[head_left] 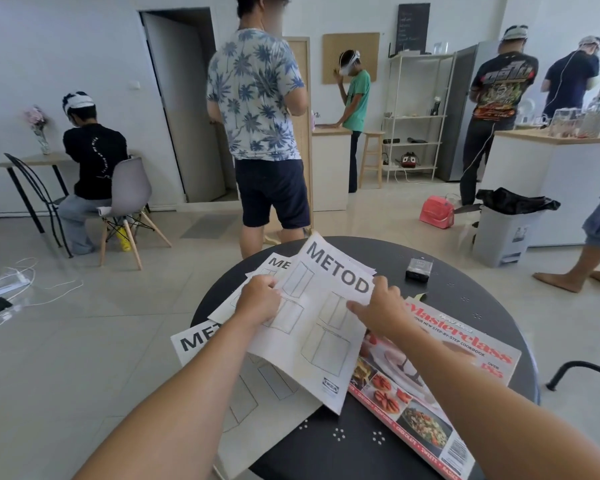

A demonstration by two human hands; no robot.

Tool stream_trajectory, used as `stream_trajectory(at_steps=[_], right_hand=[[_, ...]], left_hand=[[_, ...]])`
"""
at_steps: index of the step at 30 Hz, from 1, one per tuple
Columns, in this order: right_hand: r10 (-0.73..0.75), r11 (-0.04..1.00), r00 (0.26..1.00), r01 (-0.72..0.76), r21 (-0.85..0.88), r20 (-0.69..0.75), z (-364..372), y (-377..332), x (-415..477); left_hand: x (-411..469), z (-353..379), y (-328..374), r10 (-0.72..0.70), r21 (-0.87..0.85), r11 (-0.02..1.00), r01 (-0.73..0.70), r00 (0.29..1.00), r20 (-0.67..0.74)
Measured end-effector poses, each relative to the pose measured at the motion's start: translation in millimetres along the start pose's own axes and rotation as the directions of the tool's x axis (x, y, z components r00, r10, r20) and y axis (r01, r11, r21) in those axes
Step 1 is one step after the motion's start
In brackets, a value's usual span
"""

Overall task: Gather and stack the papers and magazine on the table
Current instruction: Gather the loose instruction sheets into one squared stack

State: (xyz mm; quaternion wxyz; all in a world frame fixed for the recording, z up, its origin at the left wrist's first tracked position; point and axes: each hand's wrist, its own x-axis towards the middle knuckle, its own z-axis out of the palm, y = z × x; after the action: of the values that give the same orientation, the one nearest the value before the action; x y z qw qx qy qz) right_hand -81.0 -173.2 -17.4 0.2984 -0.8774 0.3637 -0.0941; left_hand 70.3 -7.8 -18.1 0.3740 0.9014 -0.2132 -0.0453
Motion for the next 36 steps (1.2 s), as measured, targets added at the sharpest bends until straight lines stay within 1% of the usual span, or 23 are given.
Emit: stream_trajectory(at_steps=[2,4,6,9,12,16,19,22,25,28,31,34,36], right_hand=[[0.064,0.98,0.99,-0.087,0.181,0.126,4,-12,2],[0.072,0.95,0.977,-0.128,0.285,0.2,11,-23,6],[0.055,0.938,0.977,-0.121,0.324,0.207,22,-32,13],[0.021,0.935,0.984,-0.082,0.346,0.175,38,-43,25],[-0.015,0.946,0.989,-0.033,0.322,0.147,48,-51,39],[-0.048,0.974,0.993,0.023,0.226,0.106,58,-59,64],[-0.045,0.983,0.994,0.026,0.181,0.097,63,-61,81],[-0.042,0.995,0.993,0.031,0.099,0.109,65,-61,92],[-0.023,0.999,0.987,0.018,0.028,0.162,65,-60,92],[-0.024,0.999,0.987,0.028,-0.022,0.162,70,-59,93],[-0.027,0.999,0.989,0.031,-0.026,0.143,73,-58,93],[-0.029,0.999,0.992,0.034,-0.036,0.122,74,-58,93],[-0.034,0.999,0.993,0.039,-0.036,0.112,74,-58,93]], left_hand=[[11,-11,-13,-0.025,-0.033,0.999,0.025,1.0,-0.011],[19,-20,-22,-0.046,-0.066,0.997,0.044,0.999,-0.029],[29,-27,-30,-0.061,-0.069,0.996,0.058,0.997,-0.052],[45,-34,-41,-0.079,-0.047,0.996,0.076,0.994,-0.078],[60,-33,-50,-0.081,0.013,0.997,0.083,0.993,-0.088],[81,-26,-55,-0.063,0.102,0.992,0.073,0.993,-0.098],[98,-18,-59,-0.037,0.143,0.988,0.051,0.995,-0.095],[110,-11,-60,-0.029,0.194,0.98,0.041,0.997,-0.065],[113,-5,-63,-0.077,0.29,0.953,0.086,0.996,-0.042],[113,0,-64,-0.116,0.355,0.927,0.119,0.993,-0.032],[112,3,-60,-0.128,0.356,0.926,0.123,0.992,-0.011],[115,3,-61,-0.195,0.271,0.944,0.188,0.981,-0.001],[116,3,-65,-0.192,0.212,0.958,0.192,0.981,-0.019]])
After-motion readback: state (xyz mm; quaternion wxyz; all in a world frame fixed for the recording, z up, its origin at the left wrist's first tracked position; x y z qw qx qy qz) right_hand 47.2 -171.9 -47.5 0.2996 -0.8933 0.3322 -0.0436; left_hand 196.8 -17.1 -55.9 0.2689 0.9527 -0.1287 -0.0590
